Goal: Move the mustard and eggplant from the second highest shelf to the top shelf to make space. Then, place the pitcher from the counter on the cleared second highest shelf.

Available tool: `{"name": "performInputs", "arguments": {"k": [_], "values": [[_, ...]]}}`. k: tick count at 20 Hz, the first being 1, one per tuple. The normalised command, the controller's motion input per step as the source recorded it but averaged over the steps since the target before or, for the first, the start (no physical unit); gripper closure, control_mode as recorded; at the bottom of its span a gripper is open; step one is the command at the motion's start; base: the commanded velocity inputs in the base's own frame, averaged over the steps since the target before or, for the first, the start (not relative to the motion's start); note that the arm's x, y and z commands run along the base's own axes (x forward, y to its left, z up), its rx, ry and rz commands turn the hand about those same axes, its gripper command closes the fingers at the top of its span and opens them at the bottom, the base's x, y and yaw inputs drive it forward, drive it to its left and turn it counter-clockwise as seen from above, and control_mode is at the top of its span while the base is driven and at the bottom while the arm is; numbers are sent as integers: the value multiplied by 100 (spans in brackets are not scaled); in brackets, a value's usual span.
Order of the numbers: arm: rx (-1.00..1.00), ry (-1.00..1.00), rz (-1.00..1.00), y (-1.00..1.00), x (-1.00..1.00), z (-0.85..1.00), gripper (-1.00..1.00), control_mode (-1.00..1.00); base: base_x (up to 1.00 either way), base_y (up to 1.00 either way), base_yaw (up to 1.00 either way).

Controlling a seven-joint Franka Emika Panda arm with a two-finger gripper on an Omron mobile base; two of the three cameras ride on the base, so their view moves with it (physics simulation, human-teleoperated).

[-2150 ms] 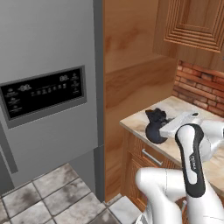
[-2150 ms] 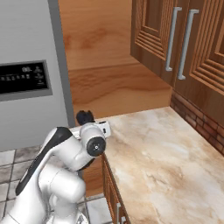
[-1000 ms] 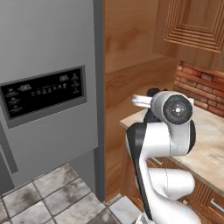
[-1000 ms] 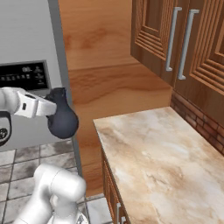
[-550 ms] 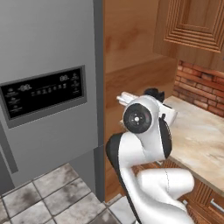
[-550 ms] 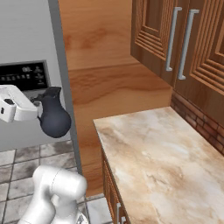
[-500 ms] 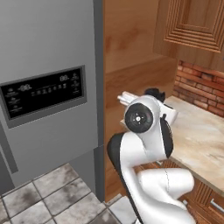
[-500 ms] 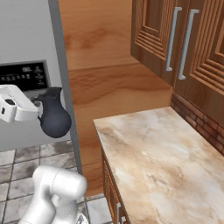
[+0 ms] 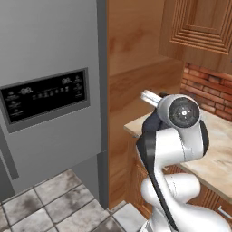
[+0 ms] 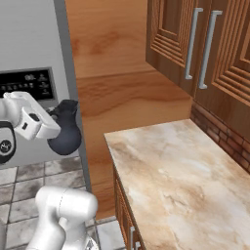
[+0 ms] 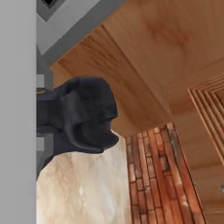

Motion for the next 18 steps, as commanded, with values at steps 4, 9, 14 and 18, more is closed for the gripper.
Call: {"name": "performInputs", "arguments": {"k": [4,9,14,18], "values": [[7,0,18,-11,-16,0,100,-100,0,0,0],[1,0,17,-17,-29,0,100,-100,0,0,0],[0,0,12,-5,-10,0,100,-100,0,0,0],[0,0,3,0,0,0,100,-100,0,0,0]]}}
